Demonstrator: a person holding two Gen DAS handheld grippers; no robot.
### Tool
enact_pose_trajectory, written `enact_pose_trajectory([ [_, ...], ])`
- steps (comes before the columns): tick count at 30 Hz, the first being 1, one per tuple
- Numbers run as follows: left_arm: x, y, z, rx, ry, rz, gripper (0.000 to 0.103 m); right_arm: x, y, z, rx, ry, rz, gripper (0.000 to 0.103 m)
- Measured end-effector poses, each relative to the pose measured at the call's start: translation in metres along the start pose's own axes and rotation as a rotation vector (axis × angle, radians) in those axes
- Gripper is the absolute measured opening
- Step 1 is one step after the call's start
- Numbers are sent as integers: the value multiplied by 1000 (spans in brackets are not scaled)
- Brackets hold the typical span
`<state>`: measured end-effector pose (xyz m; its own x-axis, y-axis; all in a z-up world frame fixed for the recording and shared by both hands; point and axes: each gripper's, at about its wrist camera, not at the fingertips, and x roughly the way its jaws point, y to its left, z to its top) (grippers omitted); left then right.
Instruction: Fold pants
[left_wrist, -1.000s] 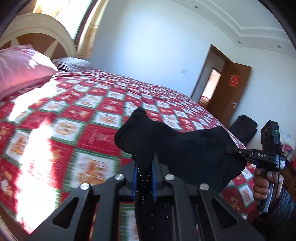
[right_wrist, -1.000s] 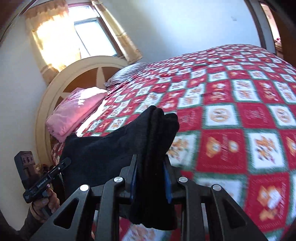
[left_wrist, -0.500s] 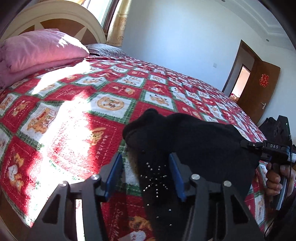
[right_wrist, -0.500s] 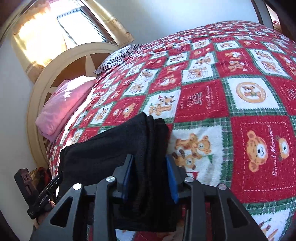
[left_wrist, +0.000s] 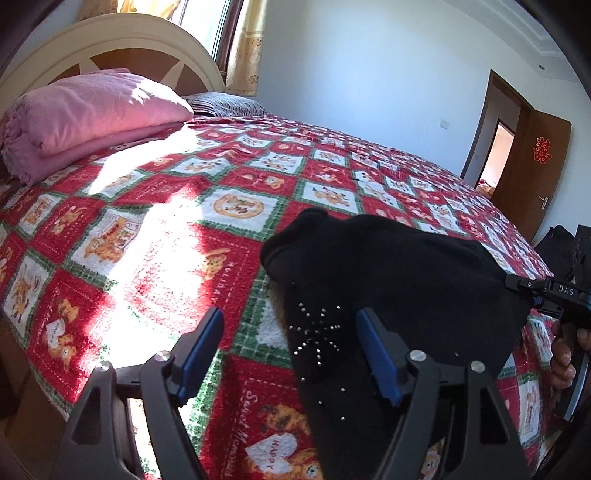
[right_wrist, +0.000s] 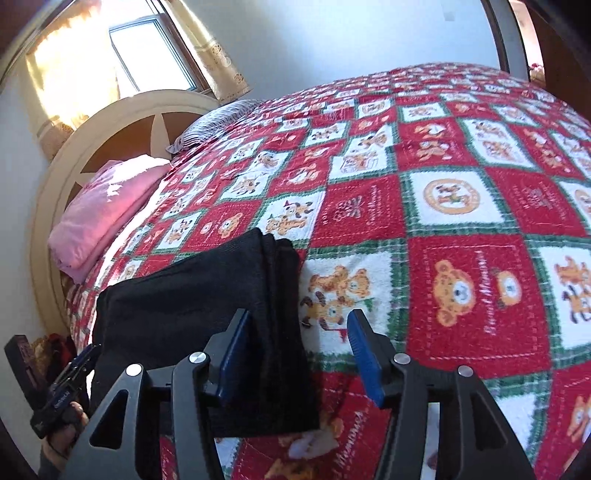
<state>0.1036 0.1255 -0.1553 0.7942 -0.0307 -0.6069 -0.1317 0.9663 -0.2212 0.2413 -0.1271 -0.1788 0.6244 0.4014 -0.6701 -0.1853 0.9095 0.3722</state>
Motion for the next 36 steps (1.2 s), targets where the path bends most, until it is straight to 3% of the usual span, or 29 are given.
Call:
enact_pose_trajectory([
  [12,-34,-29,4,83,-40,1,80,-52,-43,-20,151,-61,-117,61],
  [14,-40,-33,6,92,-43,-8,80,-64,-38,-18,140,-67,-141,61],
  [19,-58,-39,15,99,-79,-22,80,-100,-15,-16,103,-129,-110,61],
  [26,-77,-44,25,99,-116,-35,80,-122,21,-18,12,-141,-80,61],
  [36,-95,-46,33,88,-181,-27,97,-143,69,-25,-127,-180,-42,66],
])
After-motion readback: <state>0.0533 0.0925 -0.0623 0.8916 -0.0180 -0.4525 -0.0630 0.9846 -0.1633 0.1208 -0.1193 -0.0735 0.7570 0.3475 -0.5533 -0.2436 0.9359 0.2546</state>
